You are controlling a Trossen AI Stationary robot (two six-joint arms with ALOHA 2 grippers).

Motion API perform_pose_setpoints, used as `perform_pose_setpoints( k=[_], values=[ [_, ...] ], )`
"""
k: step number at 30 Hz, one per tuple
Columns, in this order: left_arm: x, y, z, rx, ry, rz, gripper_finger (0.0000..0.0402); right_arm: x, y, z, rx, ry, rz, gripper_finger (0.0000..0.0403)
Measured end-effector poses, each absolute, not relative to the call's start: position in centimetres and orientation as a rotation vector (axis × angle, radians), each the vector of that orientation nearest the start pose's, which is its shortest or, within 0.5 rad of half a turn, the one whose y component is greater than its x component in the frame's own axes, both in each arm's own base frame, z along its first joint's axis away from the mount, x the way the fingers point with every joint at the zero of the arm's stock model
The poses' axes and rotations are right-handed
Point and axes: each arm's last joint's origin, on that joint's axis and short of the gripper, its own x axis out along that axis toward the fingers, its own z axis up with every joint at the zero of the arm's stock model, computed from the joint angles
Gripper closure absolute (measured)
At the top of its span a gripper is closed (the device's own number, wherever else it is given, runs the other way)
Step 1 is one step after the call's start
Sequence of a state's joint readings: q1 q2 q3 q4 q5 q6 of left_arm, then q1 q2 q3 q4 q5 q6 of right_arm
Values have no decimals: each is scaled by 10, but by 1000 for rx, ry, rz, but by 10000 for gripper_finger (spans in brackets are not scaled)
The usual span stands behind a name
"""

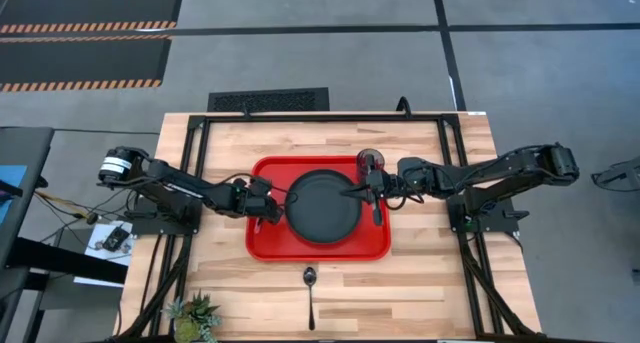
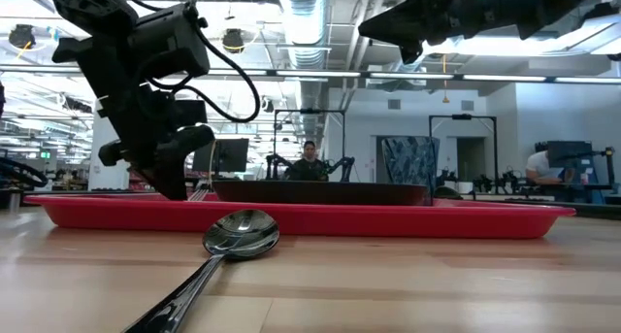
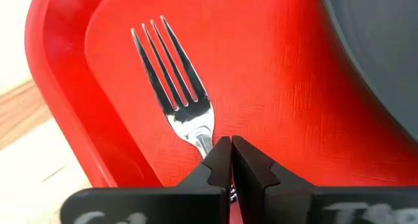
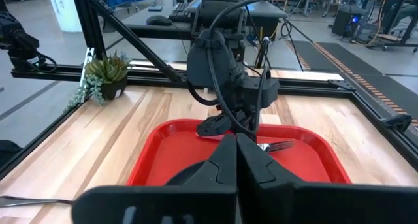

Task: Pick and place plate/cup/fork/spoon on tray
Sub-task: Put the pink fork on the red serving tray to the left of the black plate

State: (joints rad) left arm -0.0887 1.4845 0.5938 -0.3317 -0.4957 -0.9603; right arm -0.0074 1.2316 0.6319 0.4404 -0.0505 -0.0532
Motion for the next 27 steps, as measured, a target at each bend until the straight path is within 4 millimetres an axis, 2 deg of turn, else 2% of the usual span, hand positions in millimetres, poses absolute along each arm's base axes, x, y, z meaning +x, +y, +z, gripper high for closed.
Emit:
perform_pose_setpoints(
  k=[9, 15, 27],
  values=[
    [230, 2, 126, -502, 868, 914, 401, 264, 0, 248, -48, 158, 47, 393],
    [239, 4, 130, -498, 802, 847, 401, 264, 0, 248, -48, 158, 47, 392],
    [238, 25, 130, -478, 808, 899, 401, 264, 0, 248, -48, 157, 47, 392]
  ],
)
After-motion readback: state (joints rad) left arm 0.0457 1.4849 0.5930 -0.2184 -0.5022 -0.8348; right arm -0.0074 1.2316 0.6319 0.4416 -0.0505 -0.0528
